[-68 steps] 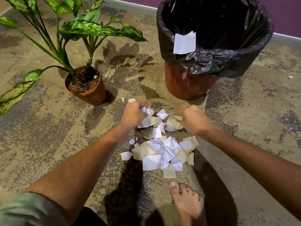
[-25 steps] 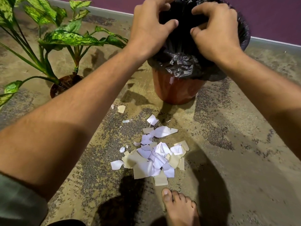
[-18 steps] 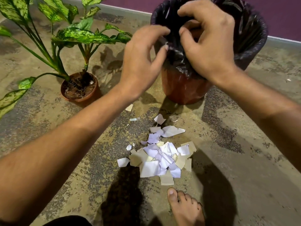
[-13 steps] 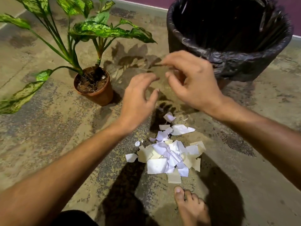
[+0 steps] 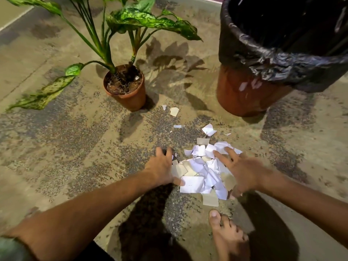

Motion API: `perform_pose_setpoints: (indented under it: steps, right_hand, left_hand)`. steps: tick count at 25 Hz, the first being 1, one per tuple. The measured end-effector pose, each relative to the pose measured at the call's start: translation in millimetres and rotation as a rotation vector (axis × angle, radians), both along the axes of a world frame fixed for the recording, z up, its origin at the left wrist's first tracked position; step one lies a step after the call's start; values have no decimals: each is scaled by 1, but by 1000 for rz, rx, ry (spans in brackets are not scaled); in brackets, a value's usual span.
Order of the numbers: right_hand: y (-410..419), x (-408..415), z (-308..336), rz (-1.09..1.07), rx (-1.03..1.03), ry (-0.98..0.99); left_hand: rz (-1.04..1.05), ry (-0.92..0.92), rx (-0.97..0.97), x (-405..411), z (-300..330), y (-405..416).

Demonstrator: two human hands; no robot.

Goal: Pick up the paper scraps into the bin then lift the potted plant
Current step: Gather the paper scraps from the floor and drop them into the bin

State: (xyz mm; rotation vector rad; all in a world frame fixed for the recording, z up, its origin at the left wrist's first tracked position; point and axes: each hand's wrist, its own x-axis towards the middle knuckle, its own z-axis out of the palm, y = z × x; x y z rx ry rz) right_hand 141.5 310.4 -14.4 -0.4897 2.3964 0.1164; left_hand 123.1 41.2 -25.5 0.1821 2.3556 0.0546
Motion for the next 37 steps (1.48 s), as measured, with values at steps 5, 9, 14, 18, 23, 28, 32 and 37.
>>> perform_pose_setpoints:
  steps: [5, 9, 14, 18, 23, 28, 32, 37]
  right_hand:
    - [-23, 21, -12, -34, -77, 175]
    - [-44, 5, -15, -91, -193, 224]
    - [-36, -36, -1, -191, -295, 337]
    - [-16, -51, 20, -261, -262, 378]
    - [-24, 10, 27, -135, -299, 278]
    - [-50, 53, -8, 166, -191, 136]
    - [-50, 28, -17, 34, -204, 332]
    - [-50, 2, -15, -20, -332, 346]
  left_hand:
    - [175, -20, 228, 7, 2, 25]
    - [195, 14, 401, 8, 1, 48]
    - [285, 244, 557, -23, 13, 50]
    - [276, 274, 455, -43, 17, 38]
    - [222, 13, 164, -42, 15, 33]
    - [201, 72, 278, -29, 8, 45]
    - [164, 103, 412, -31, 5, 47]
    - [279, 47, 618, -40, 9, 35]
